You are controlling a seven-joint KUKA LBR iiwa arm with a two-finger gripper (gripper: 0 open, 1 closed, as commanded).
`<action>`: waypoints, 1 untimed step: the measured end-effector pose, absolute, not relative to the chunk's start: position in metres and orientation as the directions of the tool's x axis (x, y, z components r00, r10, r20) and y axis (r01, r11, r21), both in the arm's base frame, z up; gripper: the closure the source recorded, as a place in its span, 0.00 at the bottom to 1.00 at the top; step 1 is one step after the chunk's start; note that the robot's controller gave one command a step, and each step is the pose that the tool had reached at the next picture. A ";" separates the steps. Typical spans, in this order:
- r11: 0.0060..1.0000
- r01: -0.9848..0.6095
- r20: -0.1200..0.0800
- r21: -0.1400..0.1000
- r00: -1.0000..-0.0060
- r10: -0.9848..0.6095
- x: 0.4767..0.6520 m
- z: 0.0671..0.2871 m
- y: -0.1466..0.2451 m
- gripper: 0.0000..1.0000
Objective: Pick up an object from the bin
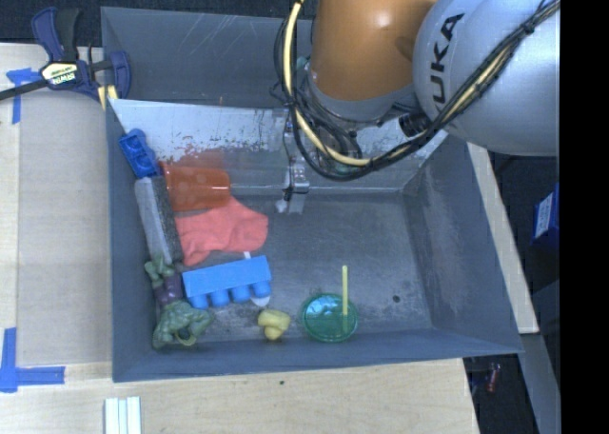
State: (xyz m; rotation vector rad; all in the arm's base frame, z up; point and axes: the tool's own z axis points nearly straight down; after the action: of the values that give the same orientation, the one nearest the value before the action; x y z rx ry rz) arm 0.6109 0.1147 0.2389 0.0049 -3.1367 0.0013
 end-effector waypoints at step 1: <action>1.000 0.000 -0.004 0.001 -1.000 0.000 0.612 0.244 0.114 0.00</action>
Offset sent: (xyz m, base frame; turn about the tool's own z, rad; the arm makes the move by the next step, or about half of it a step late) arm -0.0266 0.0257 -0.0710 0.0422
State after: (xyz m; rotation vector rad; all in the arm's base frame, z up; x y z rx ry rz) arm 0.6122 0.1141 0.2444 0.0006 -3.1454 -0.0015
